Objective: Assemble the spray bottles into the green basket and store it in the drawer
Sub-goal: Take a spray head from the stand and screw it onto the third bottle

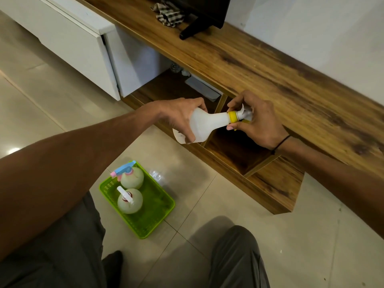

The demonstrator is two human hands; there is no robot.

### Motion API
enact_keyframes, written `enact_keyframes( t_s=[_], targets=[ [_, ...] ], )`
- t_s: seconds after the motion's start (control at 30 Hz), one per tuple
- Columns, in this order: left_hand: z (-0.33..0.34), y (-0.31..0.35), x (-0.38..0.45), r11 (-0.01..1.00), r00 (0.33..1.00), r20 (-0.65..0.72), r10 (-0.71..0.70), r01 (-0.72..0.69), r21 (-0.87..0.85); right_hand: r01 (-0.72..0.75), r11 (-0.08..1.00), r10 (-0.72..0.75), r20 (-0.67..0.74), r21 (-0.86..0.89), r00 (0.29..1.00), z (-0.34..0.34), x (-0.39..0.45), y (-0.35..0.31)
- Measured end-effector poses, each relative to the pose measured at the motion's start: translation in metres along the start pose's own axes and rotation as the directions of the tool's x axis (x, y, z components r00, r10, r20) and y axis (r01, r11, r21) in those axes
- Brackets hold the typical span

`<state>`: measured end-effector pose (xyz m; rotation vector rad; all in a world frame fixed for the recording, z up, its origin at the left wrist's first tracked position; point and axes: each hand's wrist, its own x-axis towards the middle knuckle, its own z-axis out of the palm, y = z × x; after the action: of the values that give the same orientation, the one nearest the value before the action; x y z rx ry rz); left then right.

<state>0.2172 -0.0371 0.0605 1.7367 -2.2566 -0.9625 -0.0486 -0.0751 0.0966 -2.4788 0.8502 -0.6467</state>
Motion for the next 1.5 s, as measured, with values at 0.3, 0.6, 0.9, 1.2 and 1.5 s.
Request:
enact_keyframes(
  t_s=[0.3,0.6,0.9,1.2,1.5],
  targets=[
    [0.001,0.003,-0.002,0.999,1.0,0.004,0.001,-0.001,-0.054,-0.023,1.0,0.023,0.024,0.015,0.999,-0.005,0.003,0.007],
    [0.015,0.007,-0.003,0.99,0.964,-0.257,0.064,-0.029,0.14,-0.321,0.837,0.289,0.14,0.442,0.947,0.005,0.002,0.019],
    [0.03,0.01,0.0,0.972,0.889,-0.438,0.132,-0.029,0.234,-0.395,0.7,0.396,0.137,0.594,0.908,0.011,0.0,0.02],
    [0.024,0.012,0.0,0.975,0.913,-0.408,0.028,-0.116,-0.191,-0.36,0.743,0.389,0.072,0.565,0.918,0.001,-0.011,0.026],
    [0.022,-0.021,0.0,0.484,0.968,0.216,-0.132,0.253,-0.838,-0.281,0.734,0.372,-0.02,0.618,0.928,0.011,-0.029,0.03]
  ],
)
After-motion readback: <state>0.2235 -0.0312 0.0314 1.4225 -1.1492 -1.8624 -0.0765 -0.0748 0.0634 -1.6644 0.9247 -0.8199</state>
